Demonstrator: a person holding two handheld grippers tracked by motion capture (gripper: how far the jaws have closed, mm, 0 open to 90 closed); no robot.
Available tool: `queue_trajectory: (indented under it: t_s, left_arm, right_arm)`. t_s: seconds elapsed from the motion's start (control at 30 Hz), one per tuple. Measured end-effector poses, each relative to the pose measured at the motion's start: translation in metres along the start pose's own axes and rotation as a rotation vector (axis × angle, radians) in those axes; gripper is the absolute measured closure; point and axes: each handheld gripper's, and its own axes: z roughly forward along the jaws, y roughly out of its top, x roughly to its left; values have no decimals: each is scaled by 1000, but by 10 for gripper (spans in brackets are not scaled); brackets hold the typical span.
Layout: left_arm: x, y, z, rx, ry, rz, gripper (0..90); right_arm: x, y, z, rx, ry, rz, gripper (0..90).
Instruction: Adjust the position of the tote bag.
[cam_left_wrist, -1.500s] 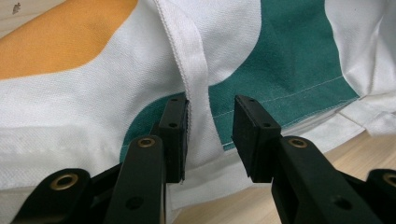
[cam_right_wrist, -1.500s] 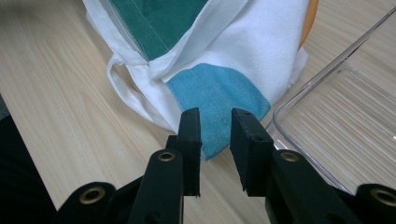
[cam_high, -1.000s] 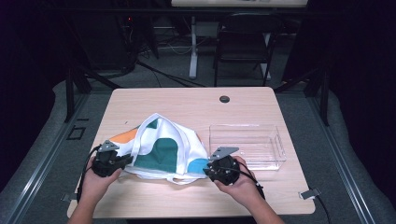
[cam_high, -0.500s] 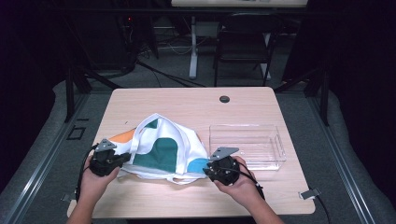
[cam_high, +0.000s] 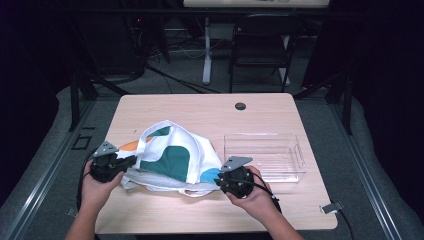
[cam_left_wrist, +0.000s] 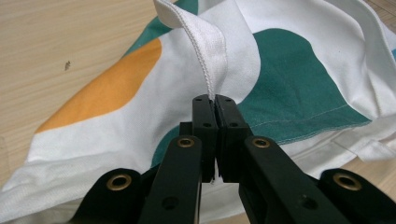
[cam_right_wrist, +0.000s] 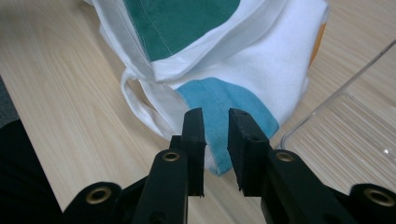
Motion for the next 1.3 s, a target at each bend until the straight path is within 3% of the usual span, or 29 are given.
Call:
queue_trajectory:
  t_s: [0.17, 0.27, 0.47, 0.8, 1.13, 1.3]
  left_arm:
    - [1, 7, 0, -15, 1, 6, 885]
    - [1, 11, -2, -20, 20, 30, 885]
    - [4, 12, -4, -36, 17, 20, 885]
    - [8, 13, -9, -66, 11, 5, 885]
    - [12, 11, -11, -74, 5, -10, 885]
    - [12, 11, -11, -74, 5, -11, 885]
  right_arm:
    - [5, 13, 3, -7, 12, -23, 777]
    - [11, 24, 7, 6, 11, -64, 780]
    - [21, 45, 17, 22, 17, -123, 788]
    - [39, 71, 49, 67, 22, -202, 801]
    - [54, 85, 69, 81, 50, -234, 811]
    - [57, 87, 77, 97, 41, -252, 814]
